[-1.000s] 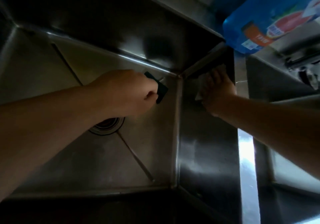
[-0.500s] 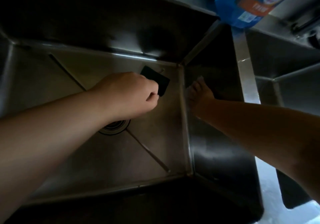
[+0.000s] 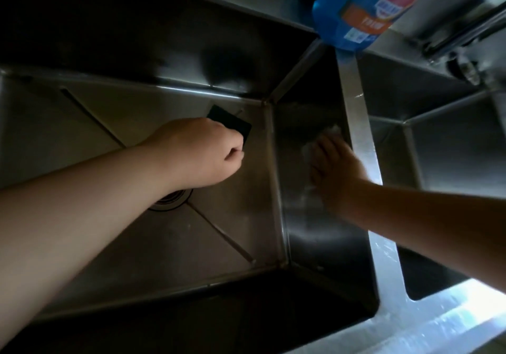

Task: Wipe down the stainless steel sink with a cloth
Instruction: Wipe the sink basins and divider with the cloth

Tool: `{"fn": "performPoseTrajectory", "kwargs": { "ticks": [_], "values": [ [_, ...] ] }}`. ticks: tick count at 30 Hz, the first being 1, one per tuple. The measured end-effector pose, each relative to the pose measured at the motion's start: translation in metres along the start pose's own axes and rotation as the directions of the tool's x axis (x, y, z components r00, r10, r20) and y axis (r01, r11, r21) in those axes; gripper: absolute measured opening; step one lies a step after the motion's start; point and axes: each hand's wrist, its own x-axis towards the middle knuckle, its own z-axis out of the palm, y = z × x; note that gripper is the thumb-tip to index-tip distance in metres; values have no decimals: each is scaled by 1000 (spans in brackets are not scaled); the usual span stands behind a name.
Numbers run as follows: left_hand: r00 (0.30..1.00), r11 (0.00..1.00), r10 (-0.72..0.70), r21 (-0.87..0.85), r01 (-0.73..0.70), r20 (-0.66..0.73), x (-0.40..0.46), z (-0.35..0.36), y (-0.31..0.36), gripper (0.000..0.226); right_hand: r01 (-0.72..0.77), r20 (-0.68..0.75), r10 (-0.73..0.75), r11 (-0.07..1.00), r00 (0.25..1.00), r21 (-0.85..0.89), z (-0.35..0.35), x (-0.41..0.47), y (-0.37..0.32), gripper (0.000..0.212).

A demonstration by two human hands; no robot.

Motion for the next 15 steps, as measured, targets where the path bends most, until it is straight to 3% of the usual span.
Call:
{"fn": "performPoseTrajectory", "kwargs": {
  "ticks": [5, 11, 15],
  "values": [
    [1000, 1000, 7, 21, -8, 9, 0, -5, -1, 26, 271, 120, -268, 963, 956, -5, 1, -18, -31, 61],
    [999, 999, 49, 21, -50, 24, -4, -4, -1, 31, 122, 61, -120, 992, 991, -30, -2, 4, -3, 62],
    [997, 999, 33, 0, -33, 66, -6, 1, 1, 27, 196, 96, -194, 981, 976, -10, 9, -32, -18, 62]
  ]
}}
